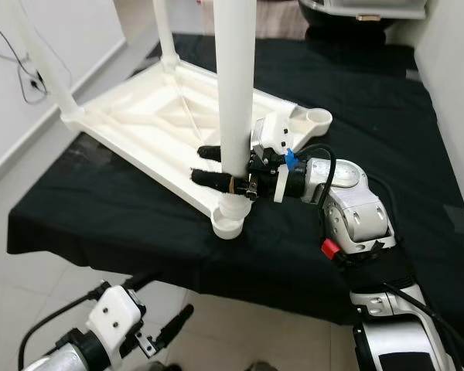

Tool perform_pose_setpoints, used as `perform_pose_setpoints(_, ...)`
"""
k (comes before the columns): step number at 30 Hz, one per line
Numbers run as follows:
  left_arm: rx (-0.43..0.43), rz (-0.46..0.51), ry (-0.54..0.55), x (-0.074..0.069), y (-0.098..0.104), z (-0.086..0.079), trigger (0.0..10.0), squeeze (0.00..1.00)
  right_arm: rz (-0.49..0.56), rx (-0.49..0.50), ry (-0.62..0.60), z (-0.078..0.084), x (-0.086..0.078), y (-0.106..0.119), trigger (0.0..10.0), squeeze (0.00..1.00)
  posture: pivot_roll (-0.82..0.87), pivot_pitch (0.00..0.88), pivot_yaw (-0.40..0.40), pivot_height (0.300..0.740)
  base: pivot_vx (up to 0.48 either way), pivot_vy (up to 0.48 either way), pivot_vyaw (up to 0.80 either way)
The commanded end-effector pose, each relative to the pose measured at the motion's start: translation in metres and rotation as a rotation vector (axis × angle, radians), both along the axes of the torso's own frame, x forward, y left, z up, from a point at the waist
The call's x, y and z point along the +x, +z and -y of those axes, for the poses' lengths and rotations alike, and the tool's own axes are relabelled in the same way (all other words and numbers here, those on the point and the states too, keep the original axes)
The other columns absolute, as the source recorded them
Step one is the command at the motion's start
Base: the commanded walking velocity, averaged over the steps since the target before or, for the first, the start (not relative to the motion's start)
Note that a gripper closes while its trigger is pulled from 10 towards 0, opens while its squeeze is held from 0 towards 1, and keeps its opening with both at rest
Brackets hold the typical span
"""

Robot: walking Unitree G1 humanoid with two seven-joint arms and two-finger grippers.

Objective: Building children table

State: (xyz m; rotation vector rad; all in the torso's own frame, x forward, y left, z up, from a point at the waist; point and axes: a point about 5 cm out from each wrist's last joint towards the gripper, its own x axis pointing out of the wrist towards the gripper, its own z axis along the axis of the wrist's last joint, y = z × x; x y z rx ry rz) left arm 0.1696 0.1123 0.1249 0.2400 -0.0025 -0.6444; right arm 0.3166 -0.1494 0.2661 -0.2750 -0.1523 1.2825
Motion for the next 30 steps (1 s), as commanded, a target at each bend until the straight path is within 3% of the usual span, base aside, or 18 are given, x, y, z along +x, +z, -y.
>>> perform_pose_setpoints(1,0.002,0.009,0.05,-0.002,0.005,-0.005,10.0,0.0,-0.016,-0.009,0.039,-0.003,0.002,0.002,10.0,0.0,0.03,0.368,0.04,0.74,0.0,0.0,0.0)
perform_pose_setpoints(7,0.048,0.111,0.128,-0.006,0.021,-0.01,10.0,0.0,-0.067,0.091,0.052,0.005,0.016,0.018,10.0,0.0,0.04,0.405,0.047,0.74,0.0,0.0,0.0)
perform_pose_setpoints(15,0.076,0.153,0.123,-0.005,0.024,-0.008,10.0,0.0,-0.092,0.091,0.149,0.014,0.004,0.02,10.0,0.0,0.04,0.405,0.057,0.74,0.0,0.0,0.0)
perform_pose_setpoints(16,0.08,0.166,0.122,-0.004,0.024,-0.007,10.0,0.0,-0.073,0.075,0.194,0.01,-0.004,0.021,10.0,0.0,0.04,0.404,0.062,0.74,0.0,0.0,0.0)
perform_pose_setpoints(23,0.084,0.18,0.109,-0.001,0.024,-0.005,10.0,0.0,-0.024,0.049,0.239,0.0,-0.013,0.022,10.0,0.0,0.04,0.387,0.066,0.74,0.0,0.0,0.0)
perform_pose_setpoints(26,0.086,0.182,0.106,-0.001,0.024,-0.004,10.0,0.0,-0.015,0.041,0.238,-0.002,-0.014,0.021,10.0,0.0,0.04,0.387,0.066,0.74,0.0,0.0,0.0)
perform_pose_setpoints(30,0.082,0.192,0.1,0.001,0.023,-0.001,10.0,0.0,0.057,-0.025,0.152,-0.014,-0.009,0.016,10.0,0.0,0.03,0.373,0.066,0.74,0.0,0.0,0.0)
